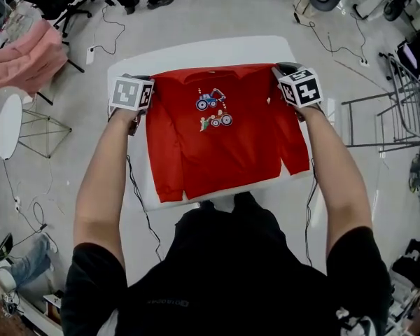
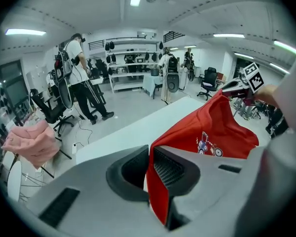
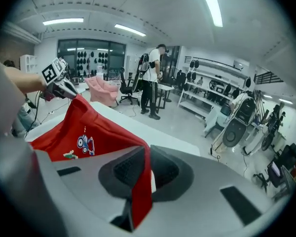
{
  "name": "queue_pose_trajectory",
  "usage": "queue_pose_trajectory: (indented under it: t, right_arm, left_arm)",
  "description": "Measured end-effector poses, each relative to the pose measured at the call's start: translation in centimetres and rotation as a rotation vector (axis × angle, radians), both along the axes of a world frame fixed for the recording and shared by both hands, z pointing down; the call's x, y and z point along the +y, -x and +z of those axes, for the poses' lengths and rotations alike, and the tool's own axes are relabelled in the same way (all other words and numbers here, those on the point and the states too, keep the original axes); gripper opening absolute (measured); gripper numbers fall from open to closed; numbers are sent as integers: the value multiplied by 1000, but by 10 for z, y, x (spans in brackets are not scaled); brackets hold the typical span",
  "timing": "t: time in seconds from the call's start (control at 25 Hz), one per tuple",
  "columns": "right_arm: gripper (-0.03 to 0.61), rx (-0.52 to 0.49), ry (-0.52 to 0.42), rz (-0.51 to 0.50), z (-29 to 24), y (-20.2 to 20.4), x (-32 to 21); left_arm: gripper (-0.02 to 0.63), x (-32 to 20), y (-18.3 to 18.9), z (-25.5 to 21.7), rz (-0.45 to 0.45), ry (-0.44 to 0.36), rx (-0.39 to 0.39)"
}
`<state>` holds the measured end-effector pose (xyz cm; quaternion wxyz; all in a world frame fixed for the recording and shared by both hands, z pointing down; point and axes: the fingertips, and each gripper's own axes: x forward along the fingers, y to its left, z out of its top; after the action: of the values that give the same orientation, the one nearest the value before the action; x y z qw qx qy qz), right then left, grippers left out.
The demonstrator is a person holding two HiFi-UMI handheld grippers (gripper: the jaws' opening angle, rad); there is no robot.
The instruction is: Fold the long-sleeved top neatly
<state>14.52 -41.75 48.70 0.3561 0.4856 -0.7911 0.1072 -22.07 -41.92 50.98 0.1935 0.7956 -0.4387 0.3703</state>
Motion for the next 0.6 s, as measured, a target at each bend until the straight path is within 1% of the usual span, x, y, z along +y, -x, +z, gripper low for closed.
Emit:
queue_pose_trajectory:
  t: [0.12, 0.24, 0.28, 0.36, 0.48, 0.6]
  right_arm:
    - [38, 8, 30, -31, 21, -4, -25]
    - [40, -8, 79, -44, 47, 1, -52]
    - [40, -13, 98, -53, 54, 5, -62]
    - [41, -27, 141, -76, 72, 12, -79]
    - [41, -37, 208, -105, 101, 15, -96]
    - [41, -30, 251, -119, 121, 18, -107]
  left_arm:
    - [31, -15, -4, 11, -30, 2, -19]
    - [31, -28, -1, 26, -83, 11, 12]
    - [31, -34, 3, 32, -101, 24, 18]
    - [32, -43, 11, 49, -130, 63, 0]
    - [32, -54, 13, 75, -146, 126, -41]
    - [32, -63, 16, 96, -161, 168, -71]
